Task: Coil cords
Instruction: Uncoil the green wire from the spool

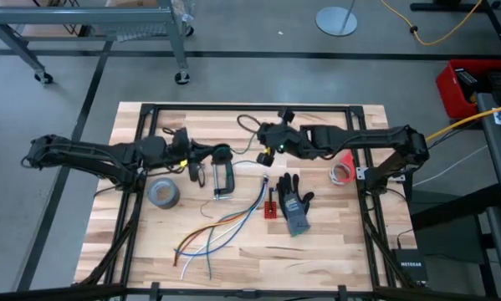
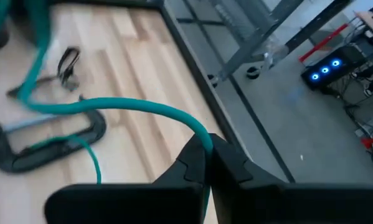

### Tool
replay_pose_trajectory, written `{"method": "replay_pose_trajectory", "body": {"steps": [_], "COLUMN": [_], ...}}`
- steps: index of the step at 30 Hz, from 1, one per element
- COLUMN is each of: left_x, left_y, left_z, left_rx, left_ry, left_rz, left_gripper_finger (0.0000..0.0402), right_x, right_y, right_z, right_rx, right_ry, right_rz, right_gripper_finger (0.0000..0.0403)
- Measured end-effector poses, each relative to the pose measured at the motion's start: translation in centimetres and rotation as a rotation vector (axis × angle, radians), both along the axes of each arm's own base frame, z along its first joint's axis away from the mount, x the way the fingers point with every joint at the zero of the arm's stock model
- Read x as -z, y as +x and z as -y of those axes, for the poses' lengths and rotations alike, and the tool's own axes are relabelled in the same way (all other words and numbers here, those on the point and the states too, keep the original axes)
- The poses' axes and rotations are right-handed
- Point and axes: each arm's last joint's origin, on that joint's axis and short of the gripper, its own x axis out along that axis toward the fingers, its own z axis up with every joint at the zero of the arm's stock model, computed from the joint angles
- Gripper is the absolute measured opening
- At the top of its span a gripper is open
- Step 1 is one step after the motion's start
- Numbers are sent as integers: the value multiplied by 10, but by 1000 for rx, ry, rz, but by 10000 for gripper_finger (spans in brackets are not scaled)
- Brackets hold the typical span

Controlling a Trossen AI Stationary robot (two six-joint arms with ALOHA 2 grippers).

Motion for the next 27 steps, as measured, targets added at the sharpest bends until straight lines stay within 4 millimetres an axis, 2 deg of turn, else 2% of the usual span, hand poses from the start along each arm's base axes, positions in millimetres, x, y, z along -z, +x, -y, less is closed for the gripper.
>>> {"method": "replay_pose_trajectory", "body": {"steps": [7, 13, 19, 27], "left_x": [10, 16, 22, 20], "left_y": [-2, 1, 5, 4], "left_z": [7, 5, 0, -16], "left_rx": [28, -44, -220, -436], "left_ry": [-42, -28, 12, 63], "left_rz": [-92, -134, -157, -140], "left_gripper_finger": [0, 0, 0, 0], "right_x": [-35, -58, -62, -54], "right_y": [1, 7, 11, 12], "right_z": [8, 3, -4, -14], "right_rx": [3, -172, -370, -482], "right_ry": [-17, 63, 188, 316], "right_rz": [106, 246, 308, 291], "right_gripper_finger": [10, 8, 10, 9]}}
